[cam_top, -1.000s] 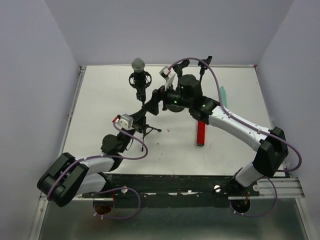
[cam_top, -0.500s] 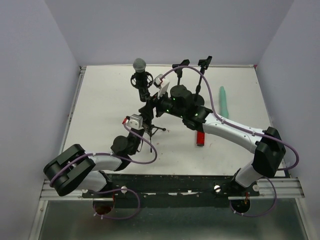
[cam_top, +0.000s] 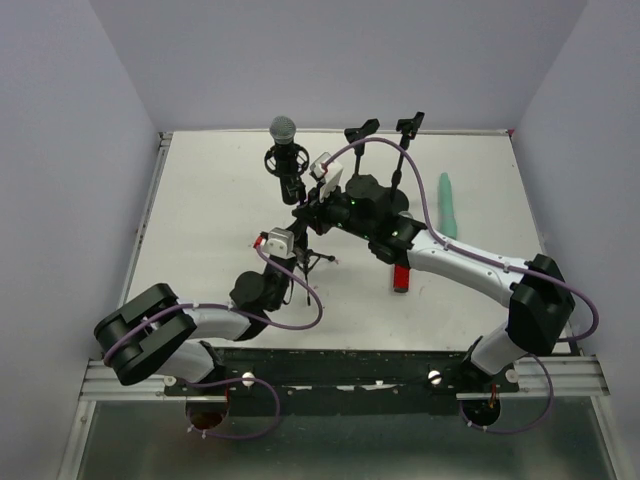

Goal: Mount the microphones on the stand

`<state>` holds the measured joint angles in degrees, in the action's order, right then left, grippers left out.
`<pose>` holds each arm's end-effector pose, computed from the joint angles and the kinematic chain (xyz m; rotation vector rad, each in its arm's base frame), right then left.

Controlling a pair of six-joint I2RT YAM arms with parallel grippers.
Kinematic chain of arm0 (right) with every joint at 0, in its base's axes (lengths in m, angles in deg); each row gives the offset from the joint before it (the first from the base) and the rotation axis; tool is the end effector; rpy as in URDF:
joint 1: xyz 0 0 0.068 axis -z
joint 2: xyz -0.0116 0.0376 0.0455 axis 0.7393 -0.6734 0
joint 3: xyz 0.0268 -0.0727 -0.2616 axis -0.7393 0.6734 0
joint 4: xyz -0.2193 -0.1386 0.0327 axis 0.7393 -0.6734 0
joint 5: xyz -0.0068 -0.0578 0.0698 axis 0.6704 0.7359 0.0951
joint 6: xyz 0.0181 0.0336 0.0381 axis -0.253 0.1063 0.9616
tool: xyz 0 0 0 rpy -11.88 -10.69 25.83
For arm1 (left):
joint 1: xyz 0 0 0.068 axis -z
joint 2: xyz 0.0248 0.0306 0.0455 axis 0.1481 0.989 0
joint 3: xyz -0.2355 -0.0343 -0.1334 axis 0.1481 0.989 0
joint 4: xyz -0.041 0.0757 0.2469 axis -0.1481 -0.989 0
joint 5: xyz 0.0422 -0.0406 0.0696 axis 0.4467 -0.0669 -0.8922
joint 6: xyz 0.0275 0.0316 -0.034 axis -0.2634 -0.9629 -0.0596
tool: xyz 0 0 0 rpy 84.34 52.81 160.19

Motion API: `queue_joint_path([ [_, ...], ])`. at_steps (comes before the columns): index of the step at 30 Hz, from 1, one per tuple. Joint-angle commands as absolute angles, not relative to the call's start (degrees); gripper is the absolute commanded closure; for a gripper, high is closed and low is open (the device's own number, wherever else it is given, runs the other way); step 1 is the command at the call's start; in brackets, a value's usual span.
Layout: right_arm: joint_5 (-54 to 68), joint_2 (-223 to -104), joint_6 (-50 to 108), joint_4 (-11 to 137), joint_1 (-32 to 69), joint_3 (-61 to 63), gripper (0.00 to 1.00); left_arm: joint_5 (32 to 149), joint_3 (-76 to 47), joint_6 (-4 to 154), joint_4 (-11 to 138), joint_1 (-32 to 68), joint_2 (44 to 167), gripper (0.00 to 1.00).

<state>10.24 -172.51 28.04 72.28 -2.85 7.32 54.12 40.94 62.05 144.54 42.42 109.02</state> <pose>0.2384 0.2941 0.3226 -0.7603 1.6856 0.7726 0.1610 -0.1716 0.2231 0.1314 1.2490 -0.4505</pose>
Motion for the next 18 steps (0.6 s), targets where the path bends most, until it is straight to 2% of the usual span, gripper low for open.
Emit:
queue_joint_path([
  [1, 5.2, -170.0, 26.6, 73.5, -3.0, 9.7, 1.00, 56.7, 44.5, 62.2, 152.2, 43.8, 108.9, 1.00],
  [2, 4.5, -169.4, 25.8, 73.8, -2.8, 10.1, 1.00, 57.2, 45.3, 62.6, 152.2, 43.8, 108.0, 1.00],
  [3, 4.1, -169.1, 25.0, 74.1, -2.7, 10.7, 1.00, 57.8, 46.3, 62.7, 152.1, 43.8, 107.0, 0.90],
  [5, 3.7, -168.4, 24.1, 74.7, -2.4, 11.6, 1.00, 59.4, 48.9, 63.4, 152.1, 43.8, 104.2, 0.60],
  [6, 3.4, -168.1, 23.6, 74.8, -2.0, 11.9, 1.00, 59.9, 50.2, 63.4, 152.2, 43.8, 102.7, 0.49],
  [7, 2.8, -167.8, 23.5, 75.1, -1.6, 12.3, 1.00, 60.8, 51.7, 65.2, 151.9, 43.8, 100.8, 0.40],
  [9, 1.0, -167.1, 22.9, 75.5, -0.8, 12.9, 1.00, 61.8, 54.4, 67.6, 149.5, 43.8, 96.0, 0.29],
  [11, -1.3, -166.2, 22.9, 75.6, -0.2, 13.8, 1.00, 63.1, 56.4, 70.6, 142.7, 43.8, 89.2, 0.27],
  [14, -5.3, -164.6, 20.0, 76.1, 0.6, 15.6, 1.00, 63.2, 56.7, 77.7, 122.4, 43.8, 74.8, 0.27],
  [16, -7.8, -163.6, 18.9, 76.3, 1.3, 16.9, 1.00, 61.5, 55.7, 84.6, 105.2, 43.8, 65.9, 0.32],
  [18, -9.8, -162.6, 17.7, 76.3, 1.6, 18.0, 1.00, 59.0, 56.3, 91.3, 94.3, 43.7, 57.8, 0.42],
])
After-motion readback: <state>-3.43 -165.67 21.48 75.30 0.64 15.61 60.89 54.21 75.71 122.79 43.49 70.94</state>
